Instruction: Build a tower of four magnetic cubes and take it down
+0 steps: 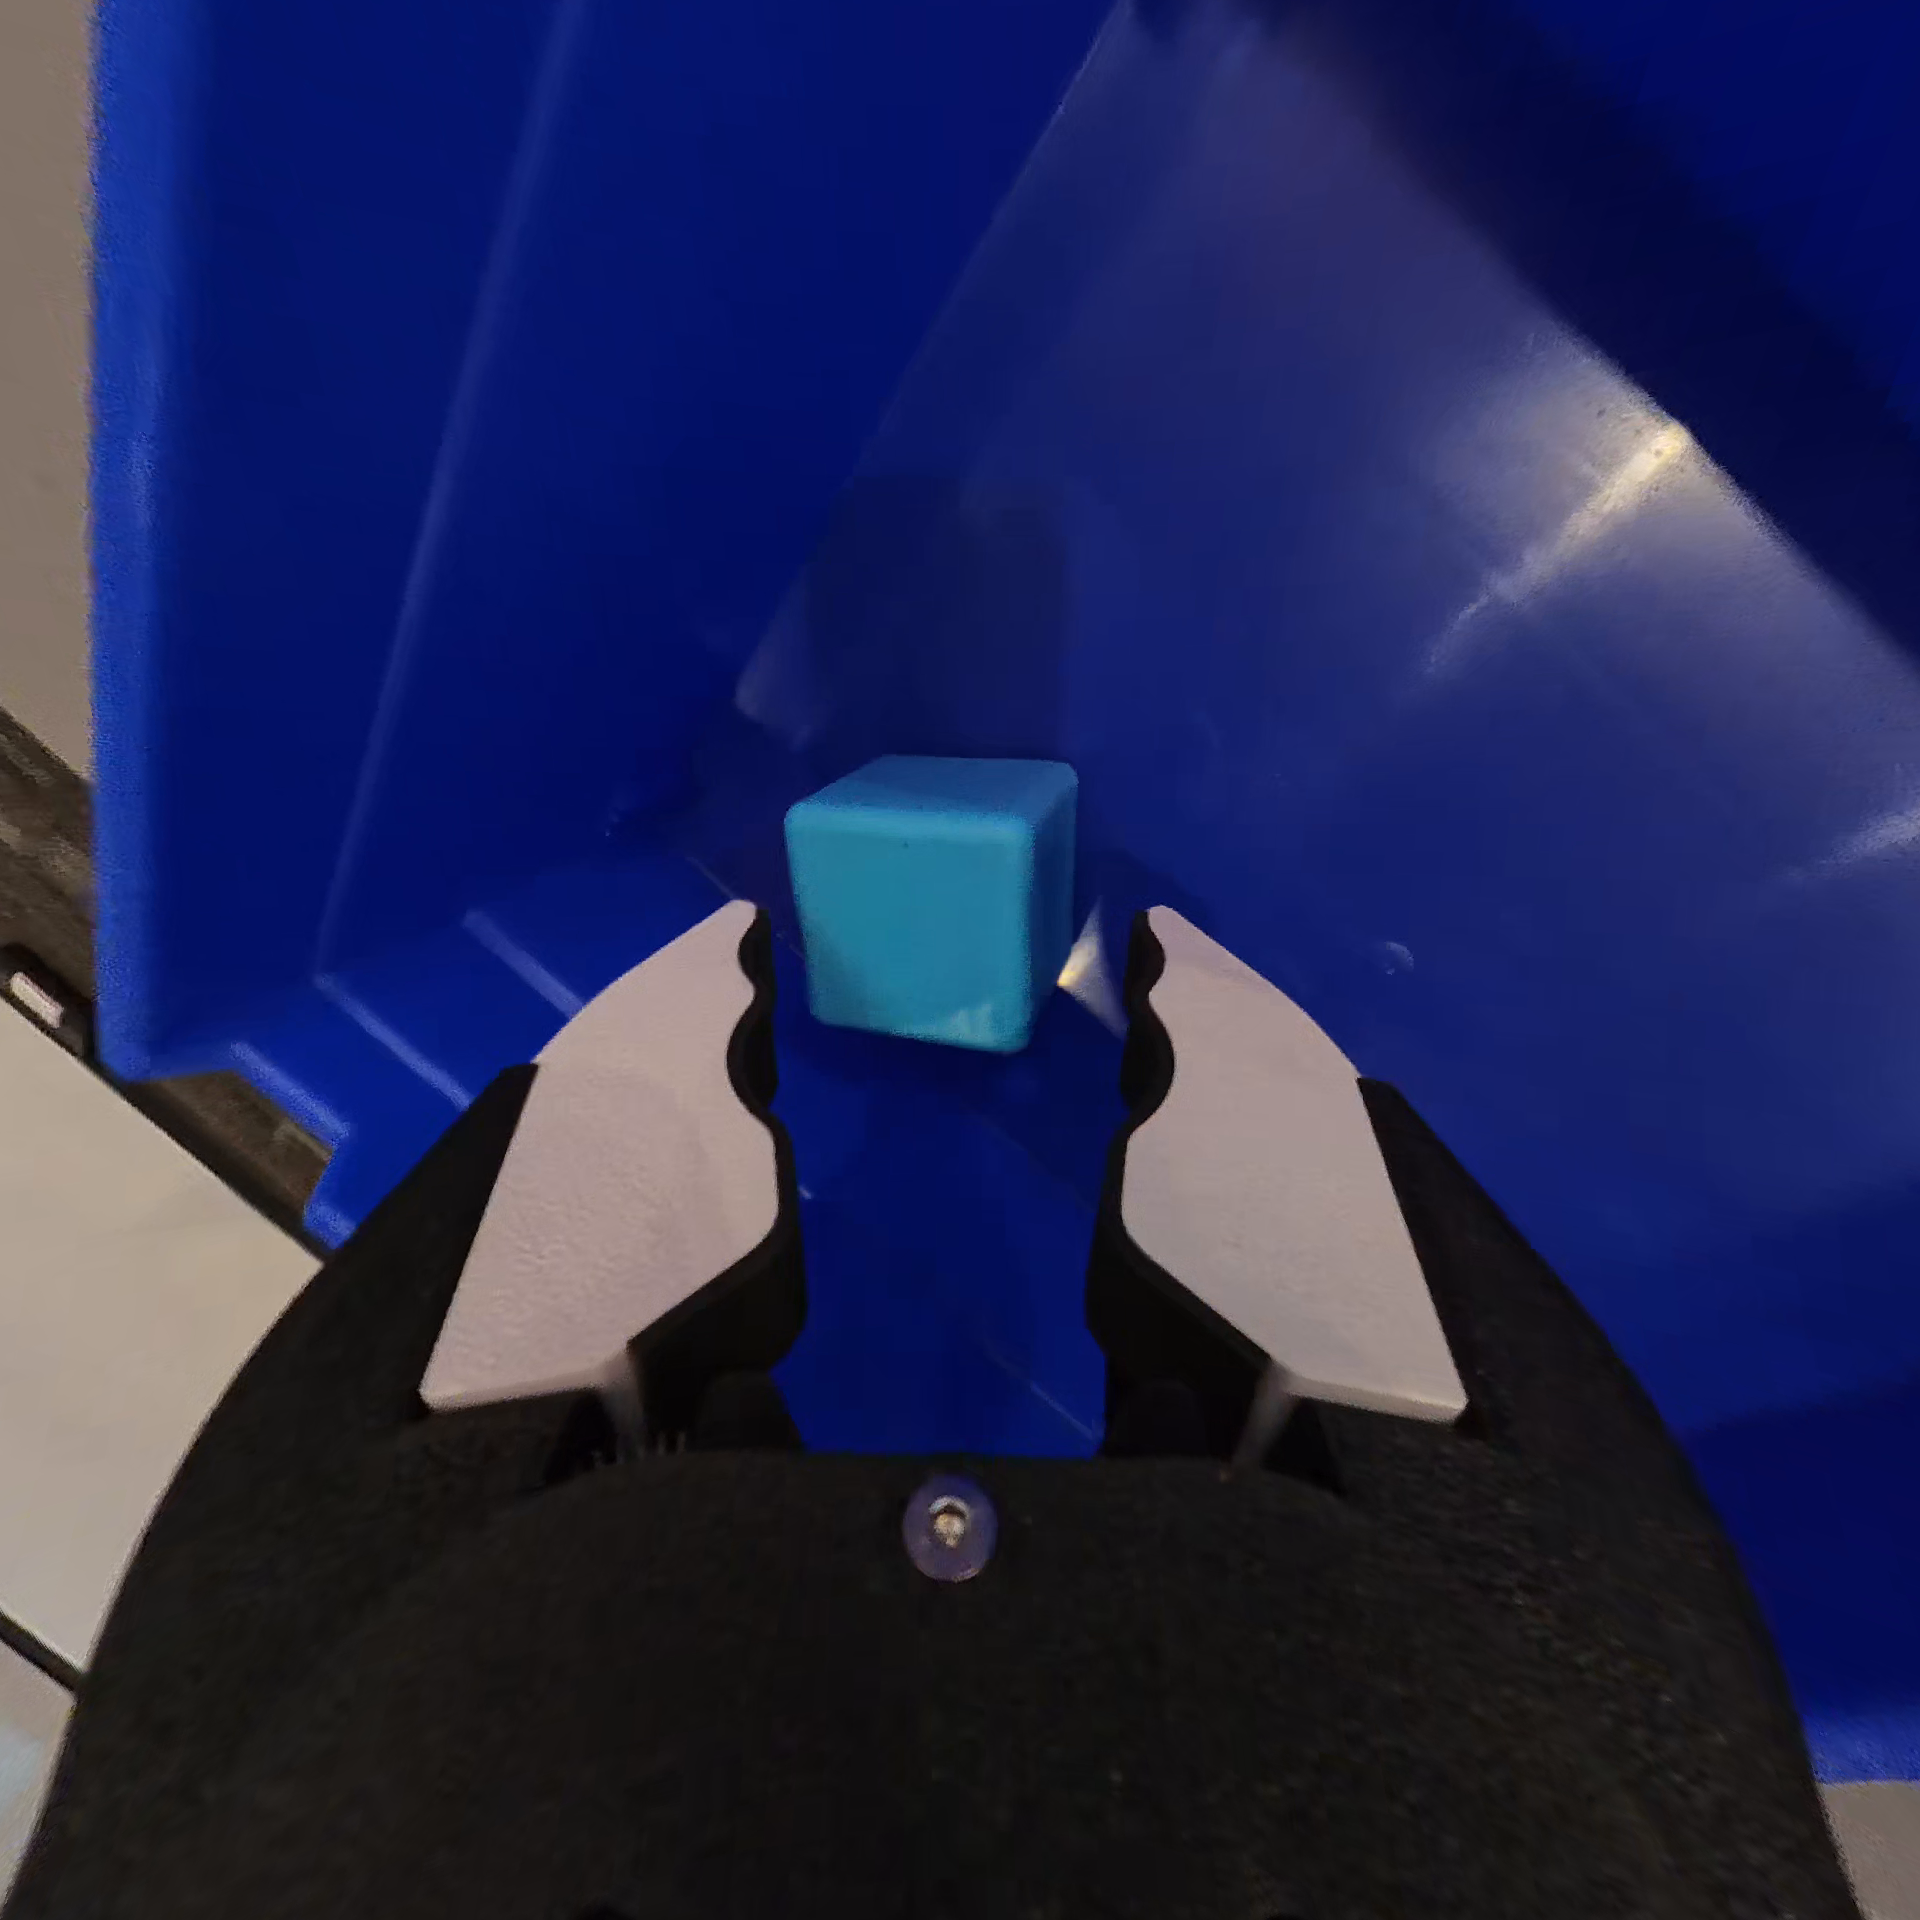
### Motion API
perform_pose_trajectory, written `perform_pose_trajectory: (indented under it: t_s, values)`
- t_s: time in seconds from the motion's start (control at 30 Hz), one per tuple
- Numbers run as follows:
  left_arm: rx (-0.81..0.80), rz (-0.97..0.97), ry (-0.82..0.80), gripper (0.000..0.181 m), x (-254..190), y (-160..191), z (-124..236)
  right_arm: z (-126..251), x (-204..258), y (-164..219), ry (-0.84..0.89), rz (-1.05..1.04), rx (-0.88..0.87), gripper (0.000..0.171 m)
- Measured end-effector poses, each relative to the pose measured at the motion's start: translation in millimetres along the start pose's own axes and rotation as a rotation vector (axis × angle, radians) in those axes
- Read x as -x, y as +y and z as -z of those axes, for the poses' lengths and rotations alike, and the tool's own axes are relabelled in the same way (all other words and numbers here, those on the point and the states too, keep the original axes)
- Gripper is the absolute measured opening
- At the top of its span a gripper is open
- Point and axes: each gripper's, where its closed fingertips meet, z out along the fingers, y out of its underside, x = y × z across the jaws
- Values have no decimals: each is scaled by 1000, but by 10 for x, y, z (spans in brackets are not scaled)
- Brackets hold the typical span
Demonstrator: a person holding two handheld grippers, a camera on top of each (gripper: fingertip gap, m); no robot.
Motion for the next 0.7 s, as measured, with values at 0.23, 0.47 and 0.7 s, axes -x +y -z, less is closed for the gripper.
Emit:
perform_pose_trajectory:
  t_s: [0.23,0.47,0.7]
  values:
    - [47,26,-11,53,33,21,-123,-35,51,36,-22,28,20,40]
    - [-6,13,-53,52,-5,-49,241,3,41,41,-37,18,-6,40]
    - [-330,-72,-160,52,-393,-840,1669,47,22,32,-32,13,-17,40]
